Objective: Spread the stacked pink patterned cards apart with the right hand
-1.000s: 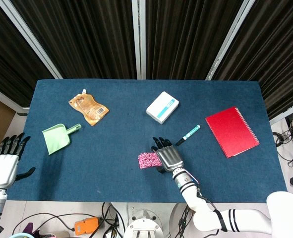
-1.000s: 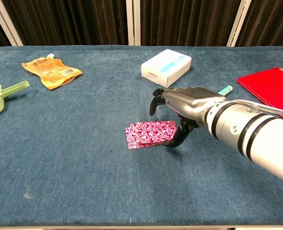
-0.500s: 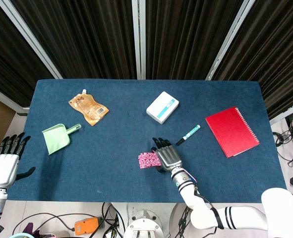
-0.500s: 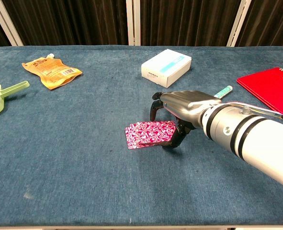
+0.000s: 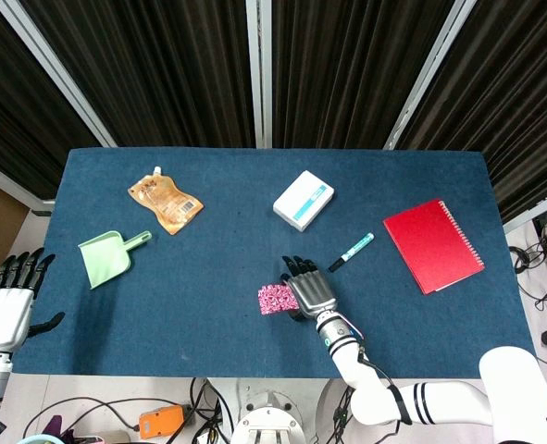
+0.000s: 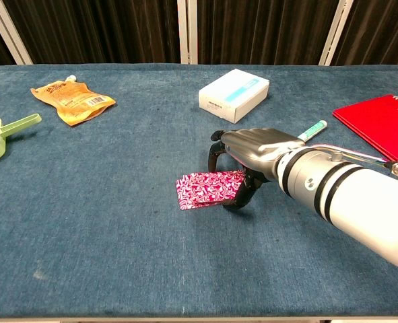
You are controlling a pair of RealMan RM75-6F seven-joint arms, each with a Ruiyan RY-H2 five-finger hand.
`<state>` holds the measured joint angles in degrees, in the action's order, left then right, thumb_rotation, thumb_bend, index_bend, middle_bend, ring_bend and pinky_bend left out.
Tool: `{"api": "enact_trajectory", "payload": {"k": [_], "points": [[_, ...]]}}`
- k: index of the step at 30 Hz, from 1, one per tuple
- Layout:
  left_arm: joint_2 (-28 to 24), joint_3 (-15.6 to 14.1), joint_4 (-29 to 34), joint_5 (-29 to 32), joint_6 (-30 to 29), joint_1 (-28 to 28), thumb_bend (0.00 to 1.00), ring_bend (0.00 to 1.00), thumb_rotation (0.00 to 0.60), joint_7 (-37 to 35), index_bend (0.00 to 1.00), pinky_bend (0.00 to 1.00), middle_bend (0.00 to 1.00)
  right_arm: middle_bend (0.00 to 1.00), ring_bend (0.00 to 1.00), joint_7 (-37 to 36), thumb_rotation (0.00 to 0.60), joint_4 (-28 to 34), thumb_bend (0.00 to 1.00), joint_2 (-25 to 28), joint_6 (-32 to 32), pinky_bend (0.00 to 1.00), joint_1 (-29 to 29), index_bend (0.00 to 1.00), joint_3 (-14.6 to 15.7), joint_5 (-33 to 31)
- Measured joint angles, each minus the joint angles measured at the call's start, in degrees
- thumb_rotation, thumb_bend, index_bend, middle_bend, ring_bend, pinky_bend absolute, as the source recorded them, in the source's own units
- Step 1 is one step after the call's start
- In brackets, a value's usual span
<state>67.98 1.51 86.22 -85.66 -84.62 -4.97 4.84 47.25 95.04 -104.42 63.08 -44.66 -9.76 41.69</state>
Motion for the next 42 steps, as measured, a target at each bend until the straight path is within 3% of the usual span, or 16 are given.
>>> {"api": "enact_trajectory", "payload": {"k": [9,19,25,34,42], "points": [[0.12,-0.05,-0.26,-0.03,-0.09,0.10,0.09,0.00,0.600,-0.27,0.10,0.00,0.02,0.25,0.12,-1.79,0.600,-0.02,0.48,0.29,0.55,0.14,-0.08,0.51,0.45,1.17],[-0.01,-0.04,-0.14,-0.23,-0.38,0.19,0.09,0.00,0.600,-0.39,0.10,0.00,0.02,0.27,0.16,-3.95,0.600,3.06,0.48,2.89,1.72,0.14,0.38,0.51,0.33,3.67],[-0.11,-0.08,0.02,-0.24,-0.27,0.18,0.09,0.00,0.600,-0.25,0.10,0.00,0.02,0.27,0.16,-4.74,0.600,3.70,0.48,5.62,2.13,0.14,0.19,0.51,-1.53,3.43],[-0.30,0.06,0.69,0.01,0.34,-0.19,0.09,0.00,0.600,0.54,0.10,0.00,0.02,0.27,0.13,-4.69,0.600,-3.16,0.48,5.64,-1.60,0.12,-3.39,0.51,-4.20,1.07],[-0.67,0.18,1.24,0.58,1.05,-0.45,0.09,0.00,0.600,1.07,0.10,0.00,0.02,0.27,0.12,-5.71,0.600,-11.74,0.48,1.23,-6.09,0.09,-8.11,0.50,-6.09,0.18]]}}
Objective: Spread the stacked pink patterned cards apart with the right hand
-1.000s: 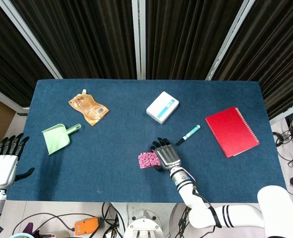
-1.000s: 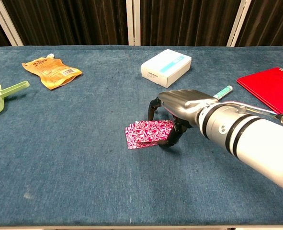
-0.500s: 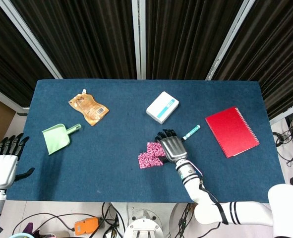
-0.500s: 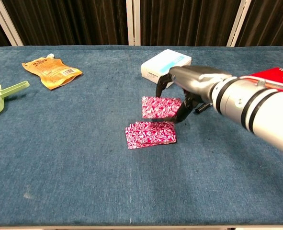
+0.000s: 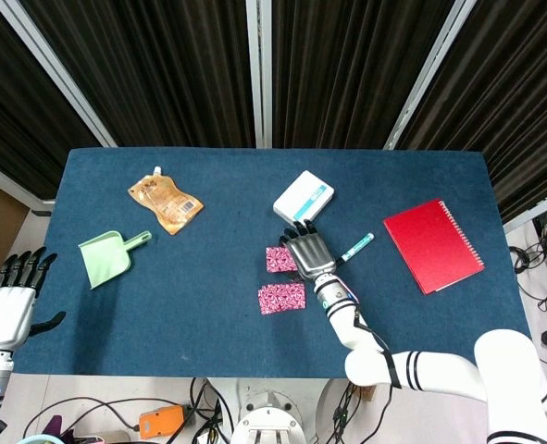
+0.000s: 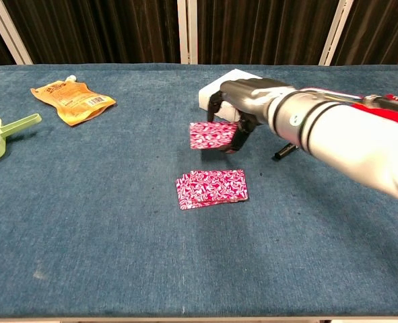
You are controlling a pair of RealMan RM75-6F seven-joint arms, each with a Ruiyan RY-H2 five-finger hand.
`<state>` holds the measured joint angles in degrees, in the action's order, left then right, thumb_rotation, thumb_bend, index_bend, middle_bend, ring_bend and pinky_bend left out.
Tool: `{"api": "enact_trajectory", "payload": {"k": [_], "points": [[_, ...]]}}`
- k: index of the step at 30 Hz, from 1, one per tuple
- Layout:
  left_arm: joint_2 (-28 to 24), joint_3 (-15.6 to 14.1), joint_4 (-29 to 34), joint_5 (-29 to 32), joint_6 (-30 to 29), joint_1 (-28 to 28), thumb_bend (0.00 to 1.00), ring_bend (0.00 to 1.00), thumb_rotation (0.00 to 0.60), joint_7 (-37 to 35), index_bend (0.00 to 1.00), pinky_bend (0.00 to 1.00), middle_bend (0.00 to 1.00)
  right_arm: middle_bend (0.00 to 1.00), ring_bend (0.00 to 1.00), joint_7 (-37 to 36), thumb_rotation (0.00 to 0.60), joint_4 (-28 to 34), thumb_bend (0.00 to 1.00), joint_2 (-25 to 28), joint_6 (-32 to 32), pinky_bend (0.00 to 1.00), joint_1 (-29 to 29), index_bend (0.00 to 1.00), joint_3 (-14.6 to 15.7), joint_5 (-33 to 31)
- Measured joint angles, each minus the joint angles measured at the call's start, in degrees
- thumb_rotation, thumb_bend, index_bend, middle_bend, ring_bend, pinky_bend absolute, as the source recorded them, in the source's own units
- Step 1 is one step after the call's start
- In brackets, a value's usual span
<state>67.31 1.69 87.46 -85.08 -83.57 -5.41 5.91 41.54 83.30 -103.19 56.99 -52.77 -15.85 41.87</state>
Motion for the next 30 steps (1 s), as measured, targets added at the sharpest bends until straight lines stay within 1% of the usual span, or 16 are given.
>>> {"api": "enact_trajectory", "payload": {"k": [7,9,11,13,16,18,22,26,29,30], "points": [[-0.11,-0.08,0.11,0.36,0.37,-0.02,0.09,0.00,0.600,0.07,0.10,0.00,0.02,0.27,0.10,-0.15,0.600,-7.36,0.48,-4.60,-2.83,0.07,-4.25,0.49,-1.24,-0.53],[-0.10,-0.15,0.04,0.46,0.44,0.03,0.09,0.00,0.600,0.06,0.10,0.00,0.02,0.27,0.09,-0.03,0.600,-9.34,0.48,-5.89,-3.53,0.05,-5.41,0.47,-1.44,-0.76],[-0.07,-0.21,-0.01,0.56,0.50,0.09,0.09,0.00,0.600,0.01,0.10,0.00,0.02,0.27,0.07,0.05,0.600,-10.76,0.48,-6.77,-4.08,0.02,-6.19,0.43,-1.51,-0.89],[-0.05,-0.22,-0.04,0.56,0.48,0.11,0.09,0.00,0.600,0.04,0.10,0.00,0.02,0.27,0.03,0.17,0.600,-12.14,0.48,-7.61,-4.76,0.00,-7.00,0.37,-1.53,-1.11],[-0.10,-0.22,0.04,0.49,0.33,0.14,0.09,0.00,0.600,0.09,0.10,0.00,0.02,0.23,0.00,0.83,0.600,-13.05,0.48,-8.23,-5.15,0.00,-7.75,0.27,-1.03,-1.22],[-0.13,-0.19,0.10,0.47,0.23,0.16,0.09,0.00,0.600,0.15,0.10,0.00,0.02,0.20,0.00,1.18,0.600,-12.88,0.47,-8.08,-5.16,0.00,-7.79,0.22,-0.50,-1.22],[-0.15,-0.11,0.30,0.34,0.02,0.15,0.09,0.00,0.600,0.35,0.10,0.00,0.02,0.18,0.00,1.42,0.600,-11.65,0.46,-7.11,-4.86,0.00,-7.47,0.18,0.18,-1.06],[-0.30,-0.23,0.70,-0.19,-0.59,0.30,0.09,0.00,0.600,0.63,0.10,0.00,0.02,0.18,0.00,1.14,0.600,-8.81,0.46,-5.46,-4.23,0.00,-6.82,0.18,0.64,-0.31],[-0.38,-0.27,0.86,-0.21,-0.85,0.49,0.09,0.00,0.600,0.69,0.10,0.00,0.02,0.18,0.00,0.72,0.600,-4.48,0.46,-3.05,-2.98,0.00,-5.76,0.20,1.28,1.16],[-0.38,-0.26,0.85,-0.23,-0.89,0.50,0.09,0.00,0.600,0.69,0.10,0.00,0.02,0.18,0.00,0.59,0.600,-2.12,0.46,-1.70,-2.38,0.00,-5.16,0.22,1.70,1.79]]}}
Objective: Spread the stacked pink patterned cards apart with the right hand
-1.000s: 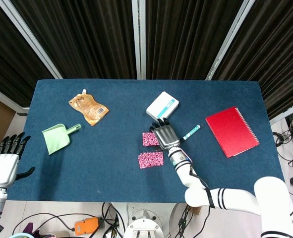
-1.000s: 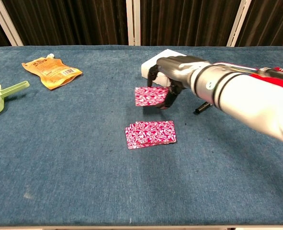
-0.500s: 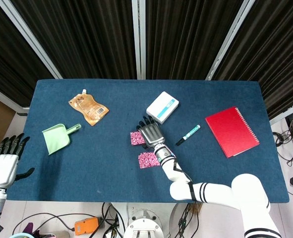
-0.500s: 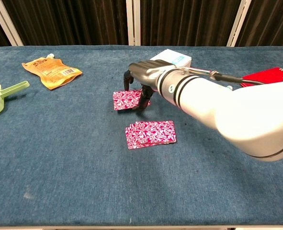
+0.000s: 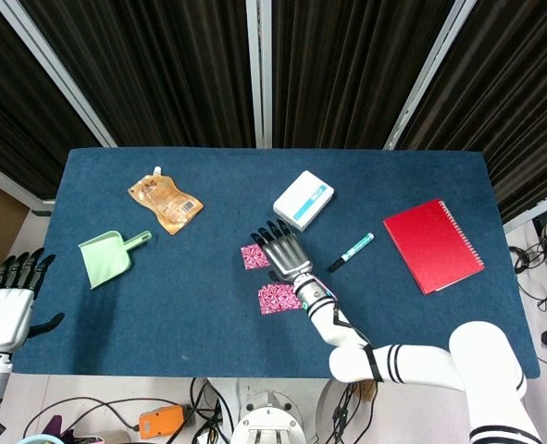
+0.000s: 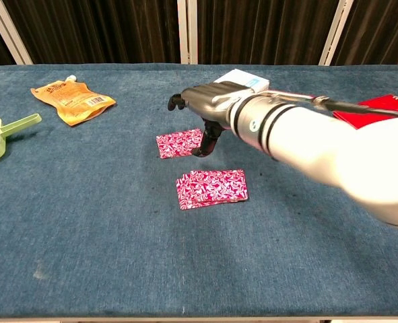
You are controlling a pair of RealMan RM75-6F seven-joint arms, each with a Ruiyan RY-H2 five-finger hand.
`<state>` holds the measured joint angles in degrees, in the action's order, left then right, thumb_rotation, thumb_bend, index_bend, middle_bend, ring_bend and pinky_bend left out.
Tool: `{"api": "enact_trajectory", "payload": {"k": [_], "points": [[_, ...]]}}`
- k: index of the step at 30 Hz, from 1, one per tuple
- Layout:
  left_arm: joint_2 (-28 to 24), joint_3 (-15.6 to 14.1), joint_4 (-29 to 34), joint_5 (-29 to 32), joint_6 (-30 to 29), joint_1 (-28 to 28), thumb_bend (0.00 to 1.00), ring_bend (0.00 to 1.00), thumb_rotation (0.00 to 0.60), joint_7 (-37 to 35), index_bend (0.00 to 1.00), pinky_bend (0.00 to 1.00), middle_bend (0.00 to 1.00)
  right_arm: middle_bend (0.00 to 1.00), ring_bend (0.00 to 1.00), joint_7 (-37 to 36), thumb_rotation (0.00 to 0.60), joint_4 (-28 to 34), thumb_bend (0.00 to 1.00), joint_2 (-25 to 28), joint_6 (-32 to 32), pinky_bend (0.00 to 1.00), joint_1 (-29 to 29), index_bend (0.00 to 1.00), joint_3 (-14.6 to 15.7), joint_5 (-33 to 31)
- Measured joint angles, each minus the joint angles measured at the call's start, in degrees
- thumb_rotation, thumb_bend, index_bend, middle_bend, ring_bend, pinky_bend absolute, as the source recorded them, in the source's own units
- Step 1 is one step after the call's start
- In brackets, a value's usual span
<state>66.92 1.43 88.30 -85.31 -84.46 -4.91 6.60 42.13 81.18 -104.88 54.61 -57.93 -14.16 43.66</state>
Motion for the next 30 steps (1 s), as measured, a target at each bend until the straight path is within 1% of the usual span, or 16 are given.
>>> {"api": "enact_trajectory", "payload": {"k": [2,5,7,9,10,12,17,30], "points": [[0.05,0.06,-0.10,-0.04,-0.11,0.01,0.09,0.00,0.600,0.03,0.10,0.00,0.02,0.18,0.00,-0.27,0.600,4.10,0.46,2.46,0.89,0.00,1.11,0.23,0.83,0.89],[0.19,0.09,-0.20,-0.23,-0.22,-0.02,0.09,0.00,0.600,-0.19,0.10,0.00,0.02,0.18,0.00,-0.83,0.600,11.78,0.46,7.48,2.25,0.00,3.46,0.24,2.89,1.94],[0.31,0.05,-0.31,-0.46,-0.25,-0.07,0.09,0.00,0.600,-0.20,0.10,0.00,0.02,0.18,0.00,-1.12,0.600,16.83,0.46,11.14,3.20,0.00,5.28,0.25,4.86,2.27],[0.42,-0.01,-0.37,-0.62,-0.27,-0.10,0.09,0.00,0.600,-0.28,0.10,0.00,0.02,0.18,0.00,-1.06,0.600,20.24,0.46,14.07,4.27,0.00,6.92,0.26,7.29,2.32],[0.49,-0.04,-0.43,-0.69,-0.32,-0.09,0.09,0.00,0.600,-0.30,0.10,0.00,0.02,0.18,0.00,-0.87,0.600,20.99,0.46,14.70,4.79,0.00,7.49,0.26,8.30,2.24],[0.57,-0.05,-0.50,-0.73,-0.41,-0.04,0.09,0.00,0.600,-0.37,0.10,0.00,0.02,0.17,0.00,-0.23,0.600,21.59,0.46,14.86,5.97,0.00,8.46,0.28,9.92,1.74],[0.71,-0.21,-0.77,-0.76,-0.64,0.23,0.09,0.00,0.600,-0.73,0.10,0.00,0.02,0.17,0.00,0.48,0.600,20.39,0.46,12.65,6.31,0.00,8.84,0.29,10.62,-0.31],[1.17,-0.10,-1.54,-0.85,-0.68,0.20,0.09,0.00,0.600,-1.27,0.10,0.00,0.02,0.17,0.00,1.03,0.600,16.44,0.46,6.57,6.68,0.00,8.02,0.32,9.28,-2.97]]}}
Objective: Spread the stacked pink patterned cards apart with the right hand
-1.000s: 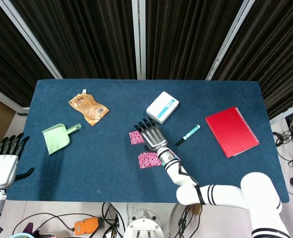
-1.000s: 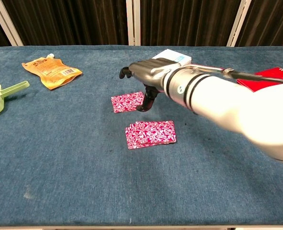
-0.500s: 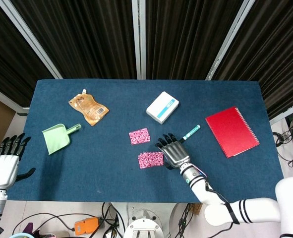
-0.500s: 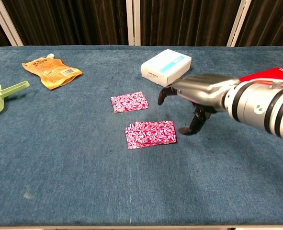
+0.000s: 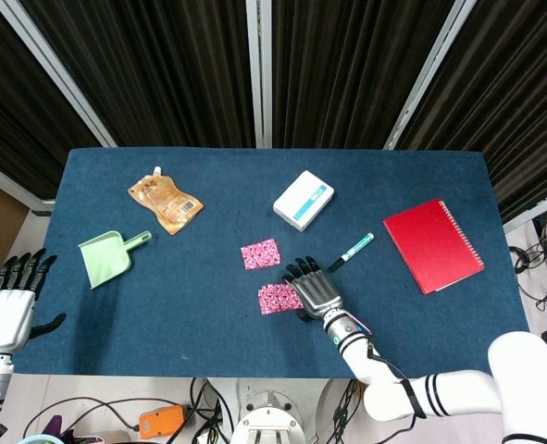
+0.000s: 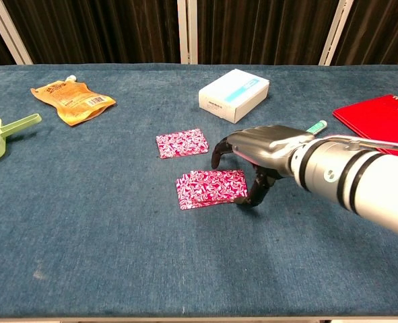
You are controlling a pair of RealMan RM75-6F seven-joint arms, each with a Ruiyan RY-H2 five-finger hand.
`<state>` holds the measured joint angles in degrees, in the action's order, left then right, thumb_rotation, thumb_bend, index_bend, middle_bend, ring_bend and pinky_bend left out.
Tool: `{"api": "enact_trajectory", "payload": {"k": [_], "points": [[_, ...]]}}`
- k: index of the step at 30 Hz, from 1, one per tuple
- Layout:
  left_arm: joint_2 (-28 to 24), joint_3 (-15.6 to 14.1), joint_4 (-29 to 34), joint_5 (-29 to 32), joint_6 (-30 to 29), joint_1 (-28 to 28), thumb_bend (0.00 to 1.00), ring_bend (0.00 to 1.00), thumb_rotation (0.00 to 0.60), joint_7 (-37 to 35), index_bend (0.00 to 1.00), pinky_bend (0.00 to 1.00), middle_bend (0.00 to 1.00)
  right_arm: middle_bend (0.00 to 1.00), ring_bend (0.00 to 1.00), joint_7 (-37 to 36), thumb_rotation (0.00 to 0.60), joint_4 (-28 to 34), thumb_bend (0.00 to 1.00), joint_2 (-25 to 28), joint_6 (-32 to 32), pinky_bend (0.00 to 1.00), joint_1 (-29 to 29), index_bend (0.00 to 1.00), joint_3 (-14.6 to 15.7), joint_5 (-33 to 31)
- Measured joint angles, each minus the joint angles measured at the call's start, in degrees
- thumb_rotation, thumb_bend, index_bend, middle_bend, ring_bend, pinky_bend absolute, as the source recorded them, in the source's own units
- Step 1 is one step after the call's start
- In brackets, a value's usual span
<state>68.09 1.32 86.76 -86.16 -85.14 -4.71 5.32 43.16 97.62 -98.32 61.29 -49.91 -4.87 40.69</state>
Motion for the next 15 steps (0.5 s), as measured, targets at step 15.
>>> {"api": "enact_trajectory", "payload": {"k": [15], "points": [[0.49,0.04,-1.37,0.24,0.17,0.08,0.09,0.00,0.600,-1.13,0.10,0.00,0.02,0.18,0.00,2.18,0.600,-1.74,0.46,-2.84,0.72,0.00,-1.20,0.34,-1.11,-2.13]]}}
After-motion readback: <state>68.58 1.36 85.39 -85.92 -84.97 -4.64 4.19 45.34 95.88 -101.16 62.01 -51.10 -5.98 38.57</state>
